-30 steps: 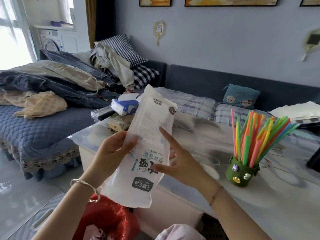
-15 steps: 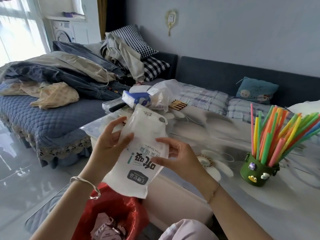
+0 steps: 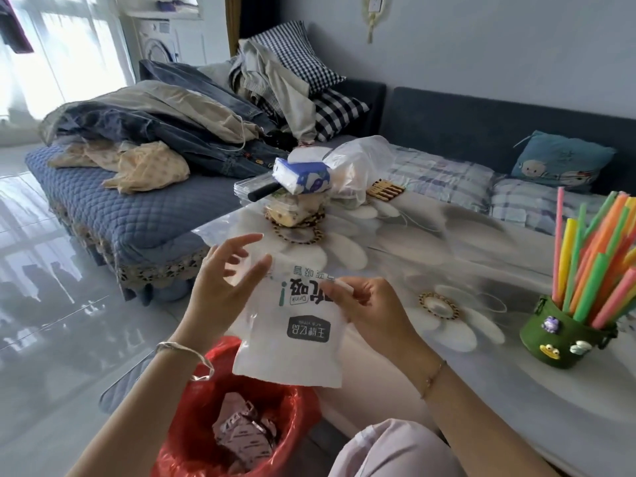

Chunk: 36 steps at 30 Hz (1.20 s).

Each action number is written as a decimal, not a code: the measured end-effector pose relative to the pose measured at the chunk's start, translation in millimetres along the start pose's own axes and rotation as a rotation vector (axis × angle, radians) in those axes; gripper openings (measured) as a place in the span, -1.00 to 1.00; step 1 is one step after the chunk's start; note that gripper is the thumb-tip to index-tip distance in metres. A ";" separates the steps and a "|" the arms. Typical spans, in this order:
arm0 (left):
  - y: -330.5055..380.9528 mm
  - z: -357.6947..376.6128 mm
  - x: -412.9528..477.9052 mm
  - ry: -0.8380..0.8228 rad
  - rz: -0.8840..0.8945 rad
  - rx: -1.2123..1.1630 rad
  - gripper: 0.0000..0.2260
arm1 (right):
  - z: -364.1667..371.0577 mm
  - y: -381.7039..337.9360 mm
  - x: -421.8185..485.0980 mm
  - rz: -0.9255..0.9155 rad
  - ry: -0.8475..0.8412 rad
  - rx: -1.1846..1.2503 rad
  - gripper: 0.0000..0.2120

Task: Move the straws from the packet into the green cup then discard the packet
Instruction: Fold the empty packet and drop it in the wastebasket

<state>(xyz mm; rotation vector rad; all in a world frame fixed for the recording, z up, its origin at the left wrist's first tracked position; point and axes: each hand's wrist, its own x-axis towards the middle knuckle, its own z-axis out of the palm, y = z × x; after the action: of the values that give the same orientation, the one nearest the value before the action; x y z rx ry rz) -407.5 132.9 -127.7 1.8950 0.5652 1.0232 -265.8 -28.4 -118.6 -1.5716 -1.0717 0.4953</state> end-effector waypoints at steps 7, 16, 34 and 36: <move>-23.8 -25.0 -17.4 -0.366 -0.392 -0.251 -0.20 | 0.3 20.3 3.4 0.115 -0.027 0.146 -0.83; -74.9 -20.5 -35.7 -0.135 -0.522 -0.007 -0.81 | 4.3 54.0 11.1 0.208 0.120 -0.115 -0.75; -186.6 10.8 -115.0 -0.087 -1.134 0.177 -0.09 | 1.3 36.7 -3.6 0.202 0.049 -0.088 -0.81; -178.3 13.0 -112.4 -0.109 -1.100 0.328 -0.16 | -1.0 34.4 -5.1 0.192 0.051 -0.094 -0.81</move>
<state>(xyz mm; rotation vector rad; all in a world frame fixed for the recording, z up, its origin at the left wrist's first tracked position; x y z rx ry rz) -456.3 136.7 -333.1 1.4933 1.5365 0.1007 -254.8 -32.3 -151.4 -1.7710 -0.9215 0.5372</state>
